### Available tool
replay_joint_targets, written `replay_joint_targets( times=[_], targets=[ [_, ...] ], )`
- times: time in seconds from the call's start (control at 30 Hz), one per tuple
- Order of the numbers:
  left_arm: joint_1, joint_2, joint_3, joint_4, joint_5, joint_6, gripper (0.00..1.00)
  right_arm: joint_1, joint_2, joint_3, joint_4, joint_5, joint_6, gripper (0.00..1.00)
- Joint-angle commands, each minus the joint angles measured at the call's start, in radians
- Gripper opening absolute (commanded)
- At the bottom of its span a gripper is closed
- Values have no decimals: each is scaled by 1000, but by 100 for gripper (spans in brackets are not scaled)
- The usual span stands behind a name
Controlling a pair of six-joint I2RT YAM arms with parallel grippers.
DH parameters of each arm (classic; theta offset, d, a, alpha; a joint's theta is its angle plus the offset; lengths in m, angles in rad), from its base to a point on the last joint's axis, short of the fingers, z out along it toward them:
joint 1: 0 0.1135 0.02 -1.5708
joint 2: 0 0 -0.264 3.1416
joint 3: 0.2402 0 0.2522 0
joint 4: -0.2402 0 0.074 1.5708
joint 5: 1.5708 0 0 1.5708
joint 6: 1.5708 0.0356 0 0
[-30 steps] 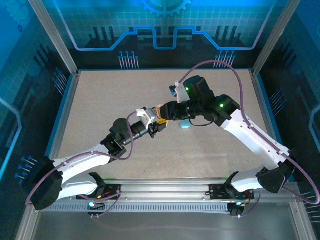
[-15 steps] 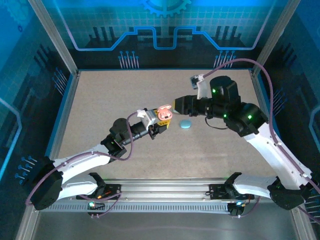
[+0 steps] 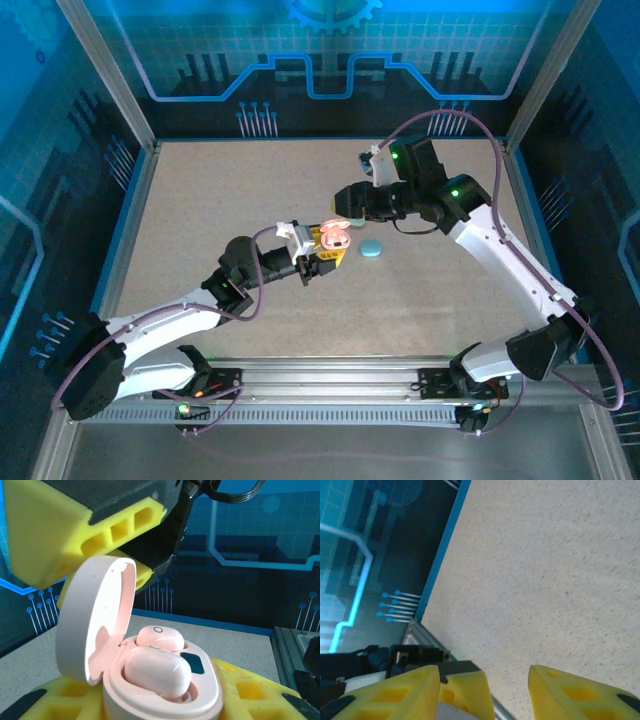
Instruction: Insert the wireless bluetooth earbuds into the charging case
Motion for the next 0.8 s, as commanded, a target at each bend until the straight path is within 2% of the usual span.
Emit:
replay_joint_targets(
  times=[0.0, 0.37, 0.57, 0.77],
  targets=[
    [-6, -3, 39, 37, -2, -28, 33, -8, -35, -34, -4, -109, -22, 51],
    [-6, -2, 56, 53, 20, -54, 35, -53, -138, -246, 135, -306, 64, 51],
    [-4, -2, 57, 63, 27, -66, 35, -93, -153, -366, 351, -516, 202, 53],
    [-4, 0, 62, 67, 30, -75, 36, -95, -145, -429, 486, -614, 276, 51]
  ],
)
